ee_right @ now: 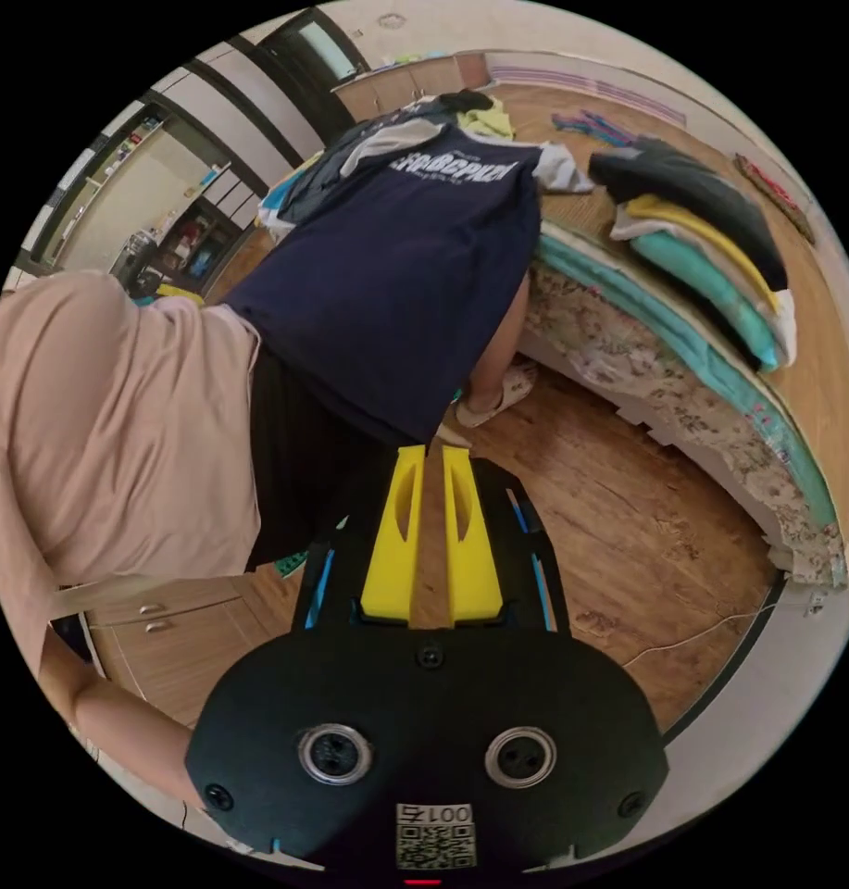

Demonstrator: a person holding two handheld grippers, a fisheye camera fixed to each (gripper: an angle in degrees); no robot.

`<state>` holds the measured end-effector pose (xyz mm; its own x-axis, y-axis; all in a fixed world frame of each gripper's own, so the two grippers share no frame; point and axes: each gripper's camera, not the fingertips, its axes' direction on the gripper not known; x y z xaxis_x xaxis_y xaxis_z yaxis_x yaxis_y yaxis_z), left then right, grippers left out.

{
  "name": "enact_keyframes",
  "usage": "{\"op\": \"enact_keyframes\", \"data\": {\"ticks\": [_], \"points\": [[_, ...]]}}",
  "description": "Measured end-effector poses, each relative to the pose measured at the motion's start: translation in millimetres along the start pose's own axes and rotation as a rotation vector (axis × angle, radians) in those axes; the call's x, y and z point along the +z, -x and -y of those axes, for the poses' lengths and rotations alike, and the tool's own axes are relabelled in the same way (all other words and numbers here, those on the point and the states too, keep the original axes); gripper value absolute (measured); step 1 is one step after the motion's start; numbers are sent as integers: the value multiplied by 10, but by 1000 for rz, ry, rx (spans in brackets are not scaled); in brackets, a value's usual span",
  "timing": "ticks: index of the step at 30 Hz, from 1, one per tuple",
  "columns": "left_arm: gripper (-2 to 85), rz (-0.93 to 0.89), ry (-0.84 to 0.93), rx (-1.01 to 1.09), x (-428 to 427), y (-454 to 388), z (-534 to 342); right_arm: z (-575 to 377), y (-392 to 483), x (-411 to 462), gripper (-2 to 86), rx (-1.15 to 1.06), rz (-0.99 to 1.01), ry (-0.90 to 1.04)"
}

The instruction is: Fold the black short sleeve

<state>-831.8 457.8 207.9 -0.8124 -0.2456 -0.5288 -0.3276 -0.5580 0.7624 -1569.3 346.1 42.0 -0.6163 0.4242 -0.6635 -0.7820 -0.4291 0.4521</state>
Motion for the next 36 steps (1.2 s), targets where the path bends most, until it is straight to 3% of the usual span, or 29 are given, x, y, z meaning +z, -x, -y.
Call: {"op": "enact_keyframes", "data": {"ticks": [7, 12, 19, 27, 32, 36], "points": [[-15, 175, -223, -102, -396, 444, 529, 858, -2, -290, 13, -126, -318, -180], [-11, 286, -431, -174, -583, 748, 1187, 1601, -163, -185, 16, -145, -279, -329], [48, 207, -609, -133, -809, 1063, 2334, 2858, -414, 276, 51, -99, -305, -410], [64, 67, -513, -75, -676, 1283, 3155, 3899, -907, 632, 99, 107, -453, -351], [58, 59, -509, -86, -671, 1368, 3305, 4327, -1200, 782, 113, 239, -421, -297], [-3, 57, -516, -96, -701, 1385, 3410, 4614, -1306, 862, 76, 272, -358, -262]]}}
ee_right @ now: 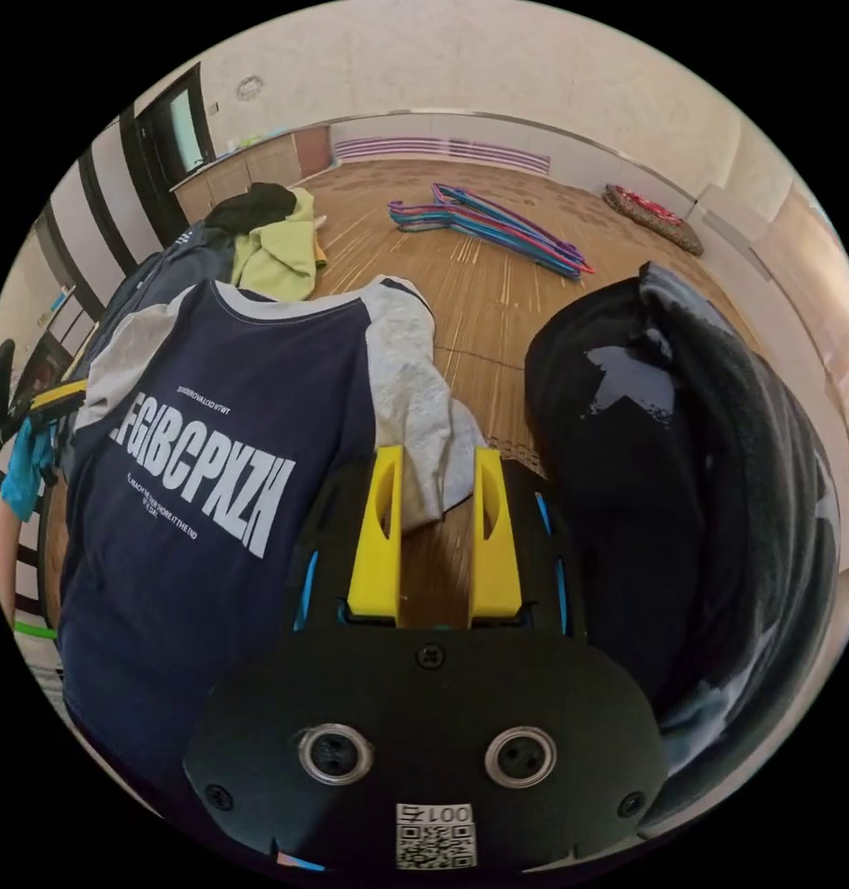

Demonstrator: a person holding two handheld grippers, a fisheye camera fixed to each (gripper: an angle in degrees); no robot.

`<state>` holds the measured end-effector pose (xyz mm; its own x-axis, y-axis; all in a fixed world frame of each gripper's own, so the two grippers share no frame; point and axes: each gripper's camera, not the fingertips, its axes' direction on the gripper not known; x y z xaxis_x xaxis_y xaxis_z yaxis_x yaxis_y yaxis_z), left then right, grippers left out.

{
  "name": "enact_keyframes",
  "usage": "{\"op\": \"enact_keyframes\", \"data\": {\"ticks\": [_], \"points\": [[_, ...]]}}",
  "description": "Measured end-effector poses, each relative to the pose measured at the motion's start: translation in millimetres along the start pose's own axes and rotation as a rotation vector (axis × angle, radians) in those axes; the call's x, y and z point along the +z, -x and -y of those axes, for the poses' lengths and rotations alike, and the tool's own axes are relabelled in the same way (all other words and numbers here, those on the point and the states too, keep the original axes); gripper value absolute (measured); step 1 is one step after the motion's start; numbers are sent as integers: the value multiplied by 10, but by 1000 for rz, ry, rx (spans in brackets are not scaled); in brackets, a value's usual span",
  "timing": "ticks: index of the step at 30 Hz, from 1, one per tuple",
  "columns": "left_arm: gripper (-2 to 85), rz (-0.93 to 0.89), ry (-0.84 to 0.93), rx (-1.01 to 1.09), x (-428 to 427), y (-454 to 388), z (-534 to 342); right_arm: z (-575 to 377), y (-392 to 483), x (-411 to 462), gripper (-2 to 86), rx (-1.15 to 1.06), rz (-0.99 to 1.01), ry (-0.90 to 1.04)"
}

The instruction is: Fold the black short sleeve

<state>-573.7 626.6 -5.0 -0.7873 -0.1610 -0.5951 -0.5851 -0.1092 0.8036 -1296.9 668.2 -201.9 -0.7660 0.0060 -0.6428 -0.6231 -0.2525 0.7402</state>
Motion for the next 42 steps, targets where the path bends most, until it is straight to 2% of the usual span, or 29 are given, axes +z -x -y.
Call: {"op": "enact_keyframes", "data": {"ticks": [5, 11, 14, 18, 22, 27, 31, 34, 42], "points": [[-15, 172, -67, 15, -317, -115, 94, 197, 62, 9, 25, -53, 48, -2], [-15, 351, -117, -138, -826, 111, 45, 289, 153, -142, 14, -36, -126, -79], [-15, 323, -67, -233, -859, 327, 3, 350, 155, -128, 12, 4, -187, -68], [-16, 249, -10, -323, -729, 476, -5, 476, 141, -111, 12, 28, -152, -49], [-16, 277, -19, -281, -742, 411, 124, 648, 225, -293, 13, -39, -175, -122], [-16, 358, -99, -173, -1011, 321, 507, 896, 270, -368, 12, -83, -249, -122], [-16, 482, 30, -17, -895, 284, 889, 1002, 232, -214, 10, -66, -238, -51], [-16, 475, 155, -20, -678, 374, 967, 1011, 259, -205, 9, -58, -244, -49], [-13, 395, 10, -195, -971, 495, 836, 1202, 354, -617, 20, -130, -205, -188]]}}
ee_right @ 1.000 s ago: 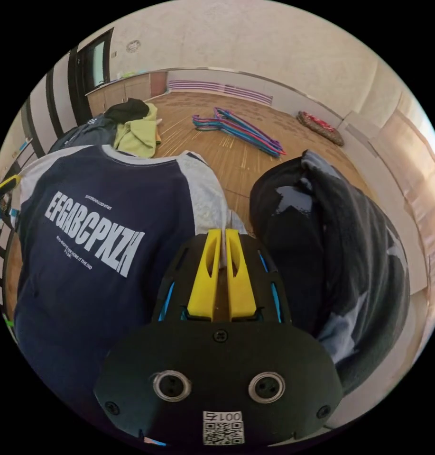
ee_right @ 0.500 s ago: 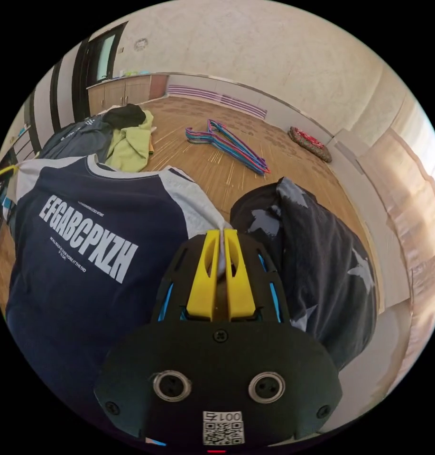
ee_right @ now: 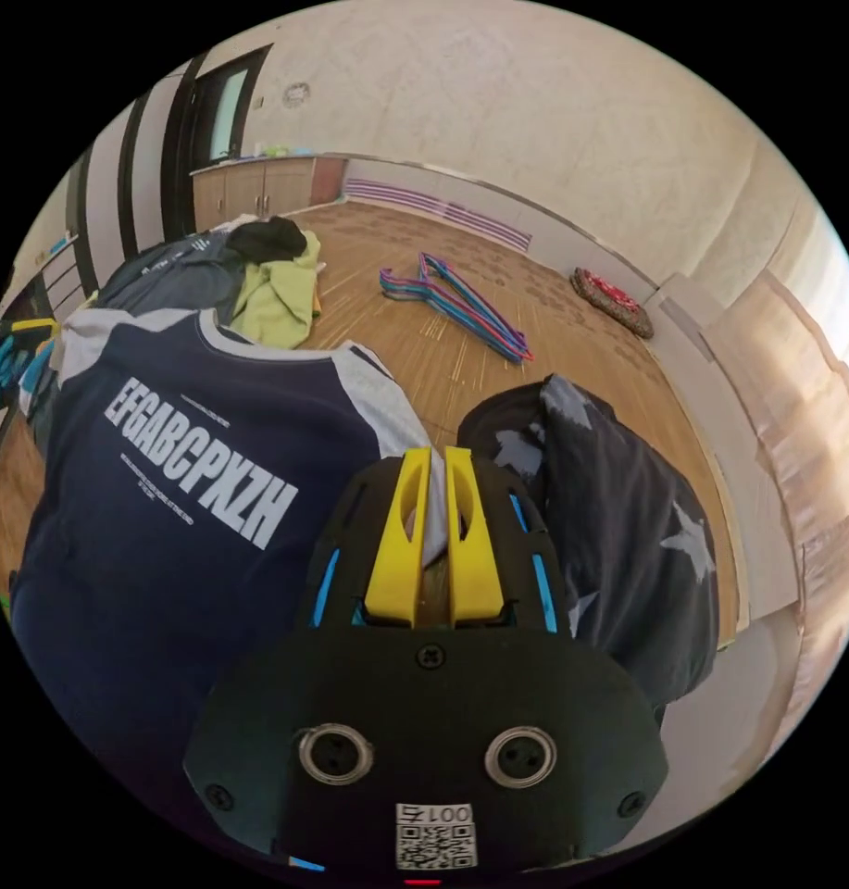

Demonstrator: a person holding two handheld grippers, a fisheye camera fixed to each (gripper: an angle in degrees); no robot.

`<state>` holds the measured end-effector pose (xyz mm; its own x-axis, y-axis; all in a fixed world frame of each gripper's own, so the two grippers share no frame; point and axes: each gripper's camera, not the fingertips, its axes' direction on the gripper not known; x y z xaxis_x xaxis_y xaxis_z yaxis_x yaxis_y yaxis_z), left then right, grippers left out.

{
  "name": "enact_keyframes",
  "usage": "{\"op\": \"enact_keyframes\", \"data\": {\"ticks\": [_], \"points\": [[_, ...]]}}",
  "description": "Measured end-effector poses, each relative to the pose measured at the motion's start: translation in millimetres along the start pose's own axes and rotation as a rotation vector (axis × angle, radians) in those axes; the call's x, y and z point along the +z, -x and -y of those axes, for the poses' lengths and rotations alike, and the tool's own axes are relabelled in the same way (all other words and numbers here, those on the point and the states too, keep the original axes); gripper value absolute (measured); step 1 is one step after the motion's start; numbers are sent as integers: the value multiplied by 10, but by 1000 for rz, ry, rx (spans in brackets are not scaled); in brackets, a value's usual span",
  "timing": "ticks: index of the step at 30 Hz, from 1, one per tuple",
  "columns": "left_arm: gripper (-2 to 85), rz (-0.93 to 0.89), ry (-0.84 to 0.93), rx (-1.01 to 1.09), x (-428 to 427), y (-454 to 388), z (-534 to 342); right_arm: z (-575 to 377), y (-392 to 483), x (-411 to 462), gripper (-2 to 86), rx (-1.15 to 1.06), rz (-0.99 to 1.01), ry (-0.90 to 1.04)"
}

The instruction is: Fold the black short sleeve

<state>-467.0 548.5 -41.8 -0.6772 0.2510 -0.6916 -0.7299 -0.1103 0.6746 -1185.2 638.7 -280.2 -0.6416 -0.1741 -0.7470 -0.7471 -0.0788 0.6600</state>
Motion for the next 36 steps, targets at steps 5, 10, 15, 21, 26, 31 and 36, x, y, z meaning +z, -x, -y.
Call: {"op": "enact_keyframes", "data": {"ticks": [5, 10, 15, 21, 26, 31, 36], "points": [[-10, -136, -64, 7, -96, -71, 367, 387, -130, 211, 52, 19, 178, -12], [17, -287, -47, 125, 233, -508, 1051, 881, -8, 701, 85, -59, 259, 37], [46, -316, 44, 189, 659, -919, 1429, 1170, 7, 1093, 109, -45, 348, 103], [49, -239, 119, 320, 937, -1326, 1495, 1207, 46, 1410, 101, -56, 382, 201], [-6, -158, 87, 353, 902, -1438, 1426, 1126, 213, 1289, 37, -143, 341, 175], [-16, -116, -94, 264, 434, -1378, 1369, 931, 344, 737, 19, -193, 132, -57], [-16, -60, -230, 254, 46, -1366, 1500, 898, 296, 352, 13, -127, 51, -204]]}}
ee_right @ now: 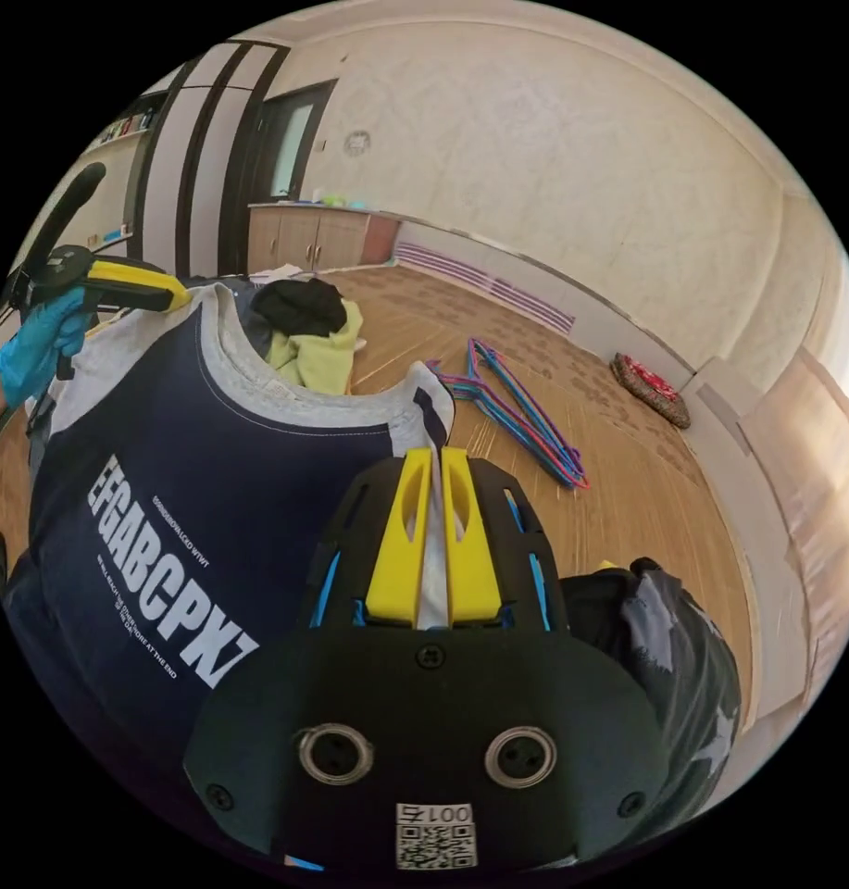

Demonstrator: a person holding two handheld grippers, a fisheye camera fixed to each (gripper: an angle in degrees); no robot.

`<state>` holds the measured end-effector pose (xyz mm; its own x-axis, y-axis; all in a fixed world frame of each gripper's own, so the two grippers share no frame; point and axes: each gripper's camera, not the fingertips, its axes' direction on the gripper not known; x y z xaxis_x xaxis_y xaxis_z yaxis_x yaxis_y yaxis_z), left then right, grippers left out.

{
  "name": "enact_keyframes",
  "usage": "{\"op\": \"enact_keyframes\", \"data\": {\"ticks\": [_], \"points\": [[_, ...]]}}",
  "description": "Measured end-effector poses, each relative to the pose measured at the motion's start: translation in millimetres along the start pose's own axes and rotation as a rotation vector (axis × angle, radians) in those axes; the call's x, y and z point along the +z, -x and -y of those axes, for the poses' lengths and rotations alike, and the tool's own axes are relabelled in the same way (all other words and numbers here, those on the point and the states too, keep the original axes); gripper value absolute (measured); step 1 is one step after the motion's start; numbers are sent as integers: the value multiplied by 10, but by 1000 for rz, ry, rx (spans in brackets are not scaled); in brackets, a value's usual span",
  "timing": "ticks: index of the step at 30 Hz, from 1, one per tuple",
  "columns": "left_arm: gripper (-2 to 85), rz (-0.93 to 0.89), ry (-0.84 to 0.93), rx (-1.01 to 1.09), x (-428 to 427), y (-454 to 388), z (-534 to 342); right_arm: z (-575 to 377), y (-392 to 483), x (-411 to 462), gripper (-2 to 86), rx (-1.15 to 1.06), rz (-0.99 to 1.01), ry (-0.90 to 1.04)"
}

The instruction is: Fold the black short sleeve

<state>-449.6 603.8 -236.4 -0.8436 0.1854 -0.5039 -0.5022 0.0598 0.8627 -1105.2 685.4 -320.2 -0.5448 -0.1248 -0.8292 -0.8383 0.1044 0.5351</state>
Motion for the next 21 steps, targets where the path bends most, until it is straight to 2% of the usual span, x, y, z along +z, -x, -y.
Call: {"op": "enact_keyframes", "data": {"ticks": [3, 7, 12, 15, 21], "points": [[-15, -8, 86, -20, 229, 36, 129, 66, -17, 218, 11, 17, 2, 111], [-13, -48, 291, -39, 613, 83, 56, -14, -77, 447, 6, 87, 90, 237], [-9, -99, 149, -78, 172, 250, -297, -227, -16, 132, 7, 28, 106, 183], [2, -64, 124, -102, -127, 435, -517, -361, 16, -19, 7, -24, 66, 208], [21, 11, 135, -204, -595, 822, -1106, -676, -21, -416, 7, 5, 93, 205]]}}
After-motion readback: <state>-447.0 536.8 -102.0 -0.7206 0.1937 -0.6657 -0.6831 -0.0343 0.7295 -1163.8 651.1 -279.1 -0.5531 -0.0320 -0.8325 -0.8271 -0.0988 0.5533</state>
